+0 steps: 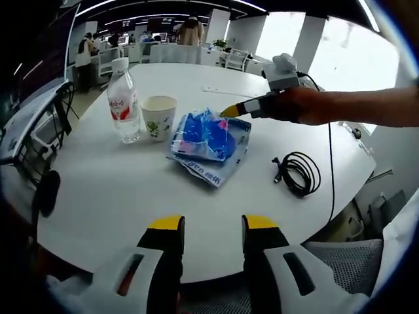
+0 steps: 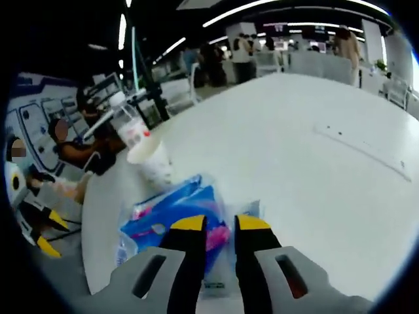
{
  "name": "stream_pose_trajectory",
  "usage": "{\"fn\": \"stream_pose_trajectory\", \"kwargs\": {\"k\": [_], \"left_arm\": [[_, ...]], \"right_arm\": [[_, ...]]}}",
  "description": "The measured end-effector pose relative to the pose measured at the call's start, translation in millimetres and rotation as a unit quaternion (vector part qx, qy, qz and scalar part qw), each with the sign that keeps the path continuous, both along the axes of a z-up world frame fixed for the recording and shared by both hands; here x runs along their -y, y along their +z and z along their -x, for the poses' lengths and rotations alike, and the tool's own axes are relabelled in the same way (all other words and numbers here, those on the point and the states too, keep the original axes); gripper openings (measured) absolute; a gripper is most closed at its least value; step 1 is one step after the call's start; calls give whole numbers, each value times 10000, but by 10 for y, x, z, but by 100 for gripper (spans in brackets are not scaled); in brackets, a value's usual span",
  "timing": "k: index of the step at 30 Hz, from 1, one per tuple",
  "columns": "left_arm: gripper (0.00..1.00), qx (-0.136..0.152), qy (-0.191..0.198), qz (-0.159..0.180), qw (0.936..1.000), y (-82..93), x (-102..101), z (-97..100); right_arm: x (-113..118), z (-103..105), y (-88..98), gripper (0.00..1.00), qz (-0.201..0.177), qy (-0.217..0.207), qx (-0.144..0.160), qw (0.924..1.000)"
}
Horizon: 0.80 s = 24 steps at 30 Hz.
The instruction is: Arrange the tabletop items into an orderly group along one side of the table until the central work area is clear of visible clutter.
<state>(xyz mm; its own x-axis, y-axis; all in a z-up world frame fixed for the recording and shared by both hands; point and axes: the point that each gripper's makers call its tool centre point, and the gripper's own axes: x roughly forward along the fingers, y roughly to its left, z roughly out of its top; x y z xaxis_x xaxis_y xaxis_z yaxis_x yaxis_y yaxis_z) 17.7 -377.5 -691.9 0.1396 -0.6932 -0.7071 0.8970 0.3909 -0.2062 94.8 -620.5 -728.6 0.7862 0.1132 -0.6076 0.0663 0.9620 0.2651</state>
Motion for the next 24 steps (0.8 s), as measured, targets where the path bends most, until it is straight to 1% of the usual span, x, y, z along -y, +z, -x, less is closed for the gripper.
{"fn": "stream_pose_trajectory", "kwargs": {"k": [1,3,6,8,10,13,17,21,24], "left_arm": [[33,2,5,-4,10000,-2,-4,-4],[33,-10,20,-15,10000,-12,-14,-6],[33,-15,10,-14,10000,-13,-14,5],[33,-16,10,-11,10000,-19,-15,7],[33,-22,13,-17,10000,-31,-17,7],[33,-123,37,-74,9999,-111,-26,23],[33,-113,-71,-65,9999,-93,21,79],[33,-98,-139,-59,9998,-86,55,95],[33,-106,-149,-69,9998,-92,51,101]], "right_arm": [[-5,-12,-18,13,-14,-14,-19,10000],[-33,-3,-90,9,90,44,-163,9998],[-72,18,-124,8,156,131,-202,9996],[-48,55,-110,0,211,109,-192,9995],[-48,98,-90,0,171,97,-165,9997],[-73,162,-82,0,193,165,-165,9995],[-86,271,-62,0,199,180,-137,9995],[-104,405,-23,0,136,53,-133,9998],[-131,538,-72,0,52,-138,-213,9997]]}}
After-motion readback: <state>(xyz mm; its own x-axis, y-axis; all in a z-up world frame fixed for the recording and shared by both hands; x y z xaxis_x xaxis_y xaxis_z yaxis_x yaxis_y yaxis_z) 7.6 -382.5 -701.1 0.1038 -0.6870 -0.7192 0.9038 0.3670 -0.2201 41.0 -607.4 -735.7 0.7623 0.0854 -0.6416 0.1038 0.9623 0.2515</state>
